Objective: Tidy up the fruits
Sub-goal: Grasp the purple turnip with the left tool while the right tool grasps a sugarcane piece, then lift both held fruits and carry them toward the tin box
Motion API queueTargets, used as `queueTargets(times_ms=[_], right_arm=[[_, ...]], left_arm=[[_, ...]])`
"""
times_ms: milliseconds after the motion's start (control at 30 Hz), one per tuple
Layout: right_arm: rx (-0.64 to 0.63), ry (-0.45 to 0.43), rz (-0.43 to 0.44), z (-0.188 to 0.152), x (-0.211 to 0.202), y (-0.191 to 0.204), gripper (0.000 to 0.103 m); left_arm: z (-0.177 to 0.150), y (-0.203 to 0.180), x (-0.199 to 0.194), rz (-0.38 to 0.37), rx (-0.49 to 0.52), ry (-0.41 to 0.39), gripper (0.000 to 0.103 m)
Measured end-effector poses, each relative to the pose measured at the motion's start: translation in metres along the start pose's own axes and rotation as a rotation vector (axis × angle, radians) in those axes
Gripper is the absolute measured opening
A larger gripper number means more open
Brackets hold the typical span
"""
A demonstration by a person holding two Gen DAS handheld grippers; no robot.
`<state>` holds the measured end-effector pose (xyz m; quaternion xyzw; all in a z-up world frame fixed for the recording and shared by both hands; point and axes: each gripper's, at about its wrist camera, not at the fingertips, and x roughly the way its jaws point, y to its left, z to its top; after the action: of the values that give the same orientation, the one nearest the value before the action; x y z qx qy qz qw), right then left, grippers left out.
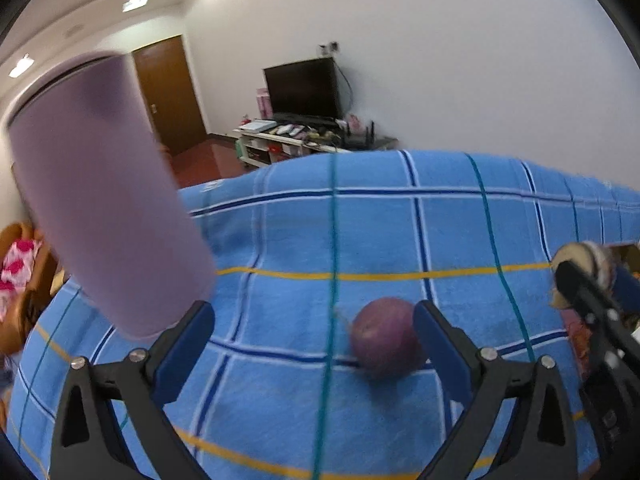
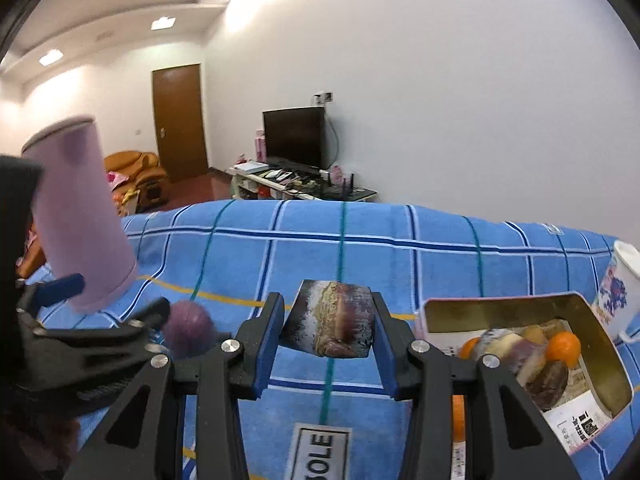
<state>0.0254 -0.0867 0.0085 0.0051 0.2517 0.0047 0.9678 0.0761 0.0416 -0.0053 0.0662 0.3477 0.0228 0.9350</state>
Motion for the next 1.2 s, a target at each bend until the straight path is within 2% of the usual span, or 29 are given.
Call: queueTargets(times_ms=[67, 233, 267, 300, 367, 400, 567, 667, 767, 900, 1000, 1200], right_arm=[[0.011, 0.004, -0.005, 0.000, 0.001, -0.004, 0.044], [0.019, 0.013, 0.001, 0.000, 0.004, -0.006, 0.044], [0.018, 0.014, 0.003, 0.000, 0.005, -0.004, 0.044], [0.014, 0.016, 0.007, -0.001, 0.003, -0.005, 0.044], [0.007, 0.017, 0.010, -0.001, 0.002, -0.005, 0.044], [0.004, 0.017, 0.012, -0.001, 0.002, -0.004, 0.044], [0.008, 0.010, 0.016, -0.001, 0.001, -0.009, 0.044], [0.005, 0.001, 0.018, -0.003, 0.000, -0.009, 0.044], [0.006, -0.019, 0.029, -0.006, -0.004, -0.009, 0.044], [-0.032, -0.064, 0.023, -0.007, -0.011, -0.002, 0.044], [-0.068, -0.092, 0.015, -0.009, -0.018, 0.005, 0.044], [-0.112, -0.124, 0.005, -0.013, -0.023, 0.013, 0.044]], left_arm=[[0.002, -0.009, 0.009, -0.024, -0.002, 0.021, 0.095], [-0.004, -0.026, 0.027, -0.052, 0.024, 0.076, 0.094], [-0.007, -0.029, 0.031, -0.061, 0.029, 0.089, 0.090], [-0.008, -0.030, 0.034, -0.090, 0.028, 0.110, 0.086], [-0.007, -0.030, 0.036, -0.171, 0.004, 0.121, 0.060], [-0.008, -0.031, 0.037, -0.195, 0.009, 0.125, 0.055], [-0.008, -0.024, 0.034, -0.229, -0.039, 0.123, 0.055], [-0.010, -0.005, 0.027, -0.195, -0.138, 0.077, 0.055], [-0.014, 0.011, 0.010, -0.150, -0.213, -0.008, 0.055], [-0.018, 0.019, -0.011, -0.032, -0.208, -0.111, 0.055], [-0.021, 0.025, -0.018, 0.026, -0.195, -0.149, 0.055], [-0.029, 0.036, -0.027, 0.025, -0.225, -0.159, 0.055]])
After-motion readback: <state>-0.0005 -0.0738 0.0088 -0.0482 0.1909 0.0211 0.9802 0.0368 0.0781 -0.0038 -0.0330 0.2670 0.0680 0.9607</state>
